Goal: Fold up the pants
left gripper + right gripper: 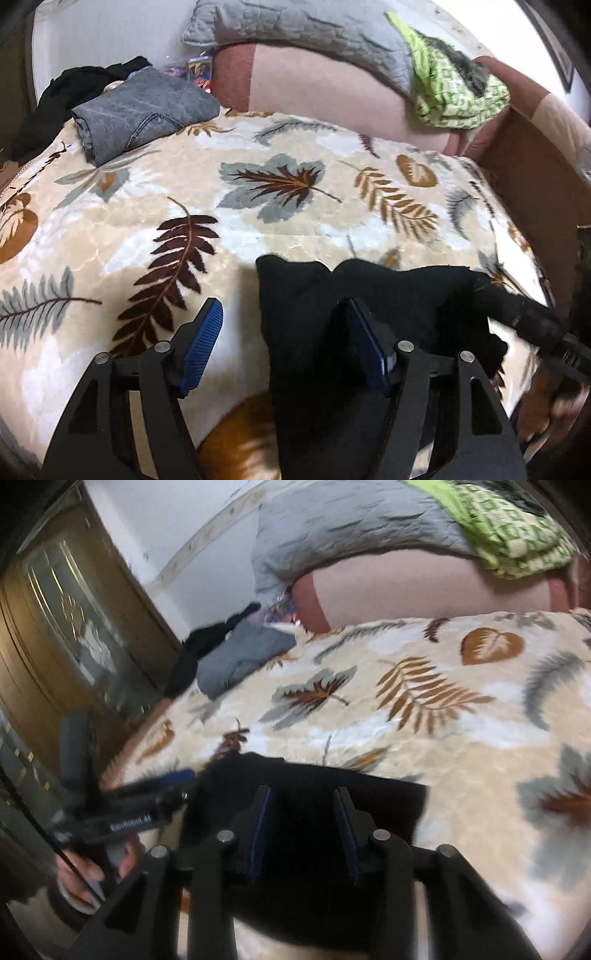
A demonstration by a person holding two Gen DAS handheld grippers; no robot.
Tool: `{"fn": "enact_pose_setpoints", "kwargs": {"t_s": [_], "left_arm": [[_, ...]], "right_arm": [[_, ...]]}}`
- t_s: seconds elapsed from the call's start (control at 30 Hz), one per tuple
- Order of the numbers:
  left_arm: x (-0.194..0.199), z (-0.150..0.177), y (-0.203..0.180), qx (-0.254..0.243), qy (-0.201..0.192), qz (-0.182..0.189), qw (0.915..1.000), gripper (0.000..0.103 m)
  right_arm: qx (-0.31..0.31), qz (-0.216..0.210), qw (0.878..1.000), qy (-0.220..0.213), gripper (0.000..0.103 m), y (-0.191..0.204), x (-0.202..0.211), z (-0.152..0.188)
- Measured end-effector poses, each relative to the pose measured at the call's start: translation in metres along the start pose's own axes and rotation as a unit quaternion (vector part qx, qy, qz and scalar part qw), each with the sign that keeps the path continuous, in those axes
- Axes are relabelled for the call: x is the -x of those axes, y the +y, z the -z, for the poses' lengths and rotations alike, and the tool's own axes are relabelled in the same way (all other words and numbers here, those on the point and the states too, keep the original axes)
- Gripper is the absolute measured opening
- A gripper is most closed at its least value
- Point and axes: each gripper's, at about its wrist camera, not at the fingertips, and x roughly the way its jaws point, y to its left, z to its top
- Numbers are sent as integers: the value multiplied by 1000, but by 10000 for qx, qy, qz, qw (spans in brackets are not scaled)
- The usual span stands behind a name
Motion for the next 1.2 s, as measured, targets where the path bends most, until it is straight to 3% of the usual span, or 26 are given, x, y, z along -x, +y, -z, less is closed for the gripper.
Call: {"fn": "enact_pose_setpoints", "kwargs": {"t_s": [0.2,0.57,0.9,1.2], "left_arm": [[-29,-5,-6,-88,127,-191,9997,71],[8,8,-2,98,-25,-31,9999,71],[21,41,-18,4,60,-145,9999,71],[15,50,-24,-27,84,-261,9996,74]], "right_arm": [[-183,261,9994,153,30,-18,-33,-3],[12,204,9998,-20,37,-7,31,7],[232,551,9981,146,38,8,32,37],[78,535,9983,220,39,1,29,46]]}}
